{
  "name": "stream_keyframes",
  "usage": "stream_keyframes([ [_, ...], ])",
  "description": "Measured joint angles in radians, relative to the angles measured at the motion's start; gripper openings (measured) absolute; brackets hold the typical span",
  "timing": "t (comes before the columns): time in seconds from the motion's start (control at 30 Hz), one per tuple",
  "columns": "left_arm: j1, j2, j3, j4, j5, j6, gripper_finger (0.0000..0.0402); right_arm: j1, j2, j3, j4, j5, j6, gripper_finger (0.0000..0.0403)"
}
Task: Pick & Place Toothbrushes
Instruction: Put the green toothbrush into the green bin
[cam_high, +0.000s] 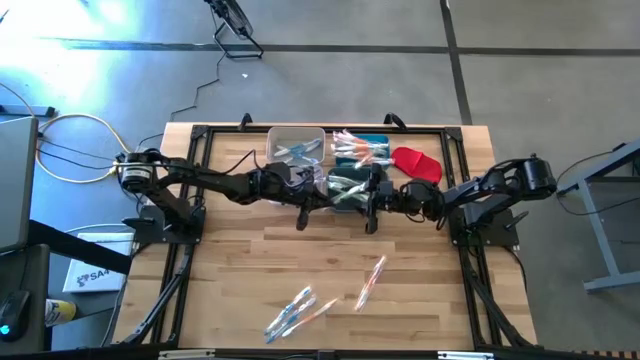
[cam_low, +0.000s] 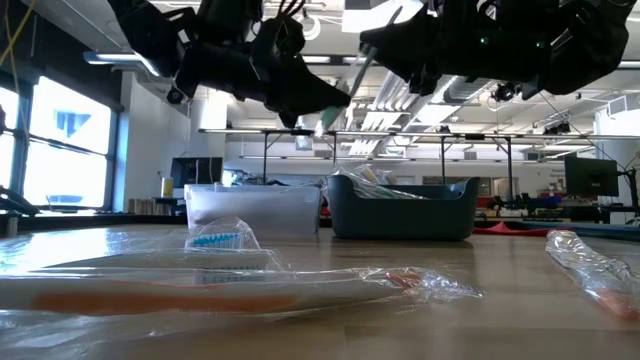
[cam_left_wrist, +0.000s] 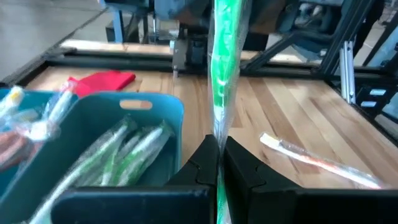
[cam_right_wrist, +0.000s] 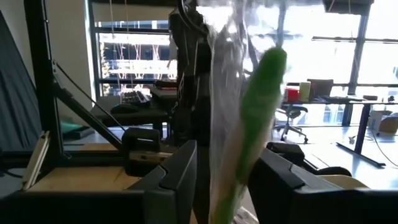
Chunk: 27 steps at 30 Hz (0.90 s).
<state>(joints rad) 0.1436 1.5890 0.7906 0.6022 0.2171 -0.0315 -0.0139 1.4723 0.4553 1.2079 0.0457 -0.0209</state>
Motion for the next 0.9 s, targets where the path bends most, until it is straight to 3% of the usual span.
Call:
stream_keyframes([
  [0.5, 0.0, 0.0, 0.0, 0.057, 0.002, 0.004, 0.0001, 0.0, 0.0, 0.0, -0.017, 0.0, -0.006, 0.0036],
  [0.73, 0.0, 0.0, 0.001, 0.053, 0.0, 0.004, 0.0002, 0.0, 0.0, 0.0, -0.017, 0.0, -0.006, 0.0038],
  [0.9, 0.0, 0.0, 0.001, 0.052, -0.003, 0.0, 0.0031, 0.001, 0.0, 0.0, -0.017, 0.001, -0.007, 0.0035],
])
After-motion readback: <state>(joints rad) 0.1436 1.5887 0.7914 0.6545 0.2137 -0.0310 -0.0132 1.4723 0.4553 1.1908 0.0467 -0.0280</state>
